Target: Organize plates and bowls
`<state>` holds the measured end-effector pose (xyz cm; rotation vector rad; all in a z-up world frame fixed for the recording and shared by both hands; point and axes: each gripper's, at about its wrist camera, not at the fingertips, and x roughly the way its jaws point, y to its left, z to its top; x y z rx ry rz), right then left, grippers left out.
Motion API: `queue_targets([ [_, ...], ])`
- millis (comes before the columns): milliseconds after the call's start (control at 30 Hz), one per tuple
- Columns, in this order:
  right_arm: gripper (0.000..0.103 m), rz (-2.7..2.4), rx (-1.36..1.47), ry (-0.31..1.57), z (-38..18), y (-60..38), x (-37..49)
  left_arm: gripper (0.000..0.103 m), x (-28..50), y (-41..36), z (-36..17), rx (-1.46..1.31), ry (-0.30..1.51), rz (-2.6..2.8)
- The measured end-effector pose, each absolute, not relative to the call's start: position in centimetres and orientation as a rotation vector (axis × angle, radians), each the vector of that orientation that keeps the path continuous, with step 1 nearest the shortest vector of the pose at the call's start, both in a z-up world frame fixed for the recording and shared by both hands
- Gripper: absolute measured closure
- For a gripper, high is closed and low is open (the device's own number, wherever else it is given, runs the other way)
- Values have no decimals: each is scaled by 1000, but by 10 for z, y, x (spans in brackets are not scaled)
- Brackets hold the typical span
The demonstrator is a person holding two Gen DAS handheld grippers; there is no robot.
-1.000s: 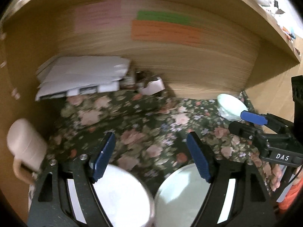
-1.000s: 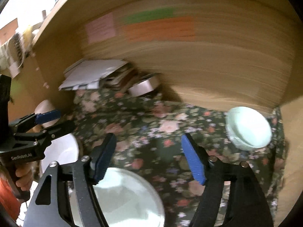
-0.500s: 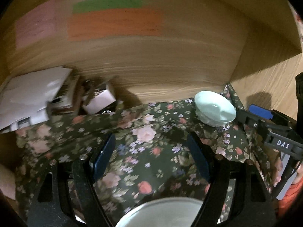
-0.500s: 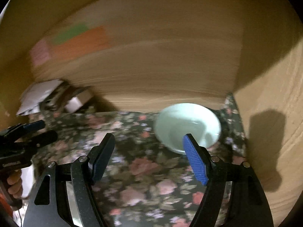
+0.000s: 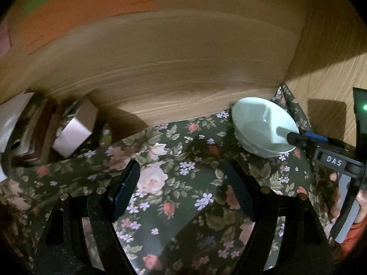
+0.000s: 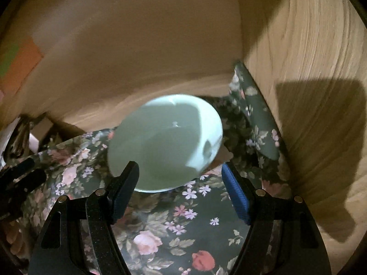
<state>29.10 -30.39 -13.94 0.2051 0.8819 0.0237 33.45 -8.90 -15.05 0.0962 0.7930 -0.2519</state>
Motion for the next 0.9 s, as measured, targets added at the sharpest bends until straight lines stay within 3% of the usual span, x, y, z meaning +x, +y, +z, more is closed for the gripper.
queue_targets([
  [233,55,31,253,952,-163,-315,311,25,352,-102,-156,77,823,-278],
  [567,70,52,257,978,-169,-315,321,25,357,-107,-161,84,839,-313],
  [733,82,132,250,999,-167,-301,315,26,359,-104,-163,78,851,-311],
  [900,86,191,191,1010,-166,-276,303,26,362,-105,-171,88,884,-298],
])
